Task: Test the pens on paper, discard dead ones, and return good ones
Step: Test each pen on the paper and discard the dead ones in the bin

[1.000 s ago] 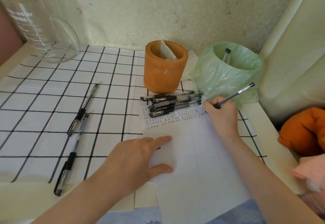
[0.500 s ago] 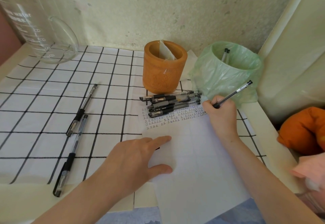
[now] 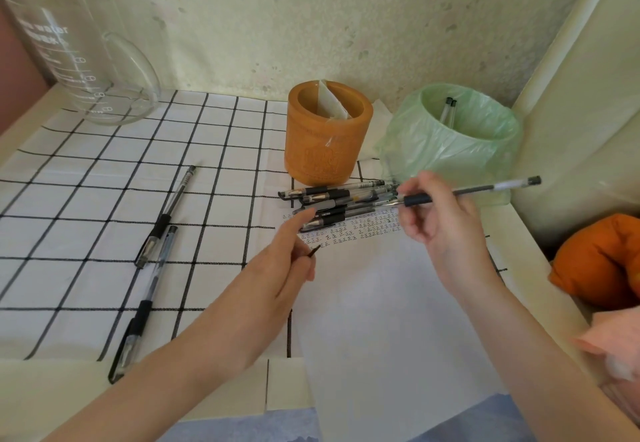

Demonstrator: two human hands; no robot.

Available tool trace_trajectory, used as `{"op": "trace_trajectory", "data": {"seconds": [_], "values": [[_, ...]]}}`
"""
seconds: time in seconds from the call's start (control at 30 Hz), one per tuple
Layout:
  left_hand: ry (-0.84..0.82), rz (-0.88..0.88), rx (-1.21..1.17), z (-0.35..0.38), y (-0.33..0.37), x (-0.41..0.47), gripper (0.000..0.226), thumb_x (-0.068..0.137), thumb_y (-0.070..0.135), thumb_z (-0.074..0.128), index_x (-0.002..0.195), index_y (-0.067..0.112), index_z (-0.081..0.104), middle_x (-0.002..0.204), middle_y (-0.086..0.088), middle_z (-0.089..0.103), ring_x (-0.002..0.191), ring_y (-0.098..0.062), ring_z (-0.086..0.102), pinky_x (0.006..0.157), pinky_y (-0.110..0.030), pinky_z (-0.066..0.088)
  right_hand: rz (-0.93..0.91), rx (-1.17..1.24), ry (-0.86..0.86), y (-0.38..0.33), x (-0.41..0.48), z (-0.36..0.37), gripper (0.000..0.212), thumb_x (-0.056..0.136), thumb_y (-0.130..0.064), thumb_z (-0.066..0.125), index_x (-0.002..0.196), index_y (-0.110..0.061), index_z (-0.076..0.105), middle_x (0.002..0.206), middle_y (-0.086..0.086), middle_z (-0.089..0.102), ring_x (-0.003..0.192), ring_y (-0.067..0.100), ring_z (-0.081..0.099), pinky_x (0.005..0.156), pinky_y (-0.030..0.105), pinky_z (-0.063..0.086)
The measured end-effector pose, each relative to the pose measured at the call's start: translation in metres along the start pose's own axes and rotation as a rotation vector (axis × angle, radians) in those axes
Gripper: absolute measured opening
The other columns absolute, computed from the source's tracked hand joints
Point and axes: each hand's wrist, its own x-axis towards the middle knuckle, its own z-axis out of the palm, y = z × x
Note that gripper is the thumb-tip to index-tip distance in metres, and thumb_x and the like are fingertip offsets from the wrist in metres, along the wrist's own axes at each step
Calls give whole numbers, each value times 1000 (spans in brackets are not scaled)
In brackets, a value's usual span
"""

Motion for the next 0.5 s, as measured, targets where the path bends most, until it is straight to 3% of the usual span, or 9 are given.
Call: {"op": "trace_trajectory", "data": {"seconds": [0.1, 0.27, 0.37, 0.5], "values": [[12, -14, -101, 4, 2, 1, 55, 95, 12, 42, 137, 42, 20, 85, 15, 61, 85, -4, 56, 76, -11, 38, 90, 68, -174, -6, -18, 12, 23, 88, -20, 60, 68, -11, 52, 54, 7, 60, 44, 17, 50, 35, 18, 28], [57, -16, -153, 3, 11, 0, 67, 81, 34, 54, 139, 40, 20, 87, 18, 68, 85, -3, 61, 83, -25, 45, 135, -10, -192, -3, -31, 22, 28, 85, -15, 65, 62, -12, 47, 45, 3, 52, 38, 11, 43, 36, 16, 29], [55, -17, -132, 4, 12, 0, 69, 76, 41, 53, 137, 42, 22, 89, 19, 68, 89, -2, 61, 85, -22, 45, 147, -44, -220, -3, -34, 25, 29, 86, -11, 64, 62, -11, 47, 45, 2, 51, 38, 10, 43, 38, 13, 32], [51, -24, -83, 7, 11, -2, 62, 82, 33, 57, 134, 45, 24, 88, 21, 69, 88, -3, 62, 83, -14, 44, 138, -136, -263, -2, -35, 27, 28, 83, -18, 69, 59, -18, 54, 47, 1, 53, 40, 10, 44, 40, 14, 34]]}}
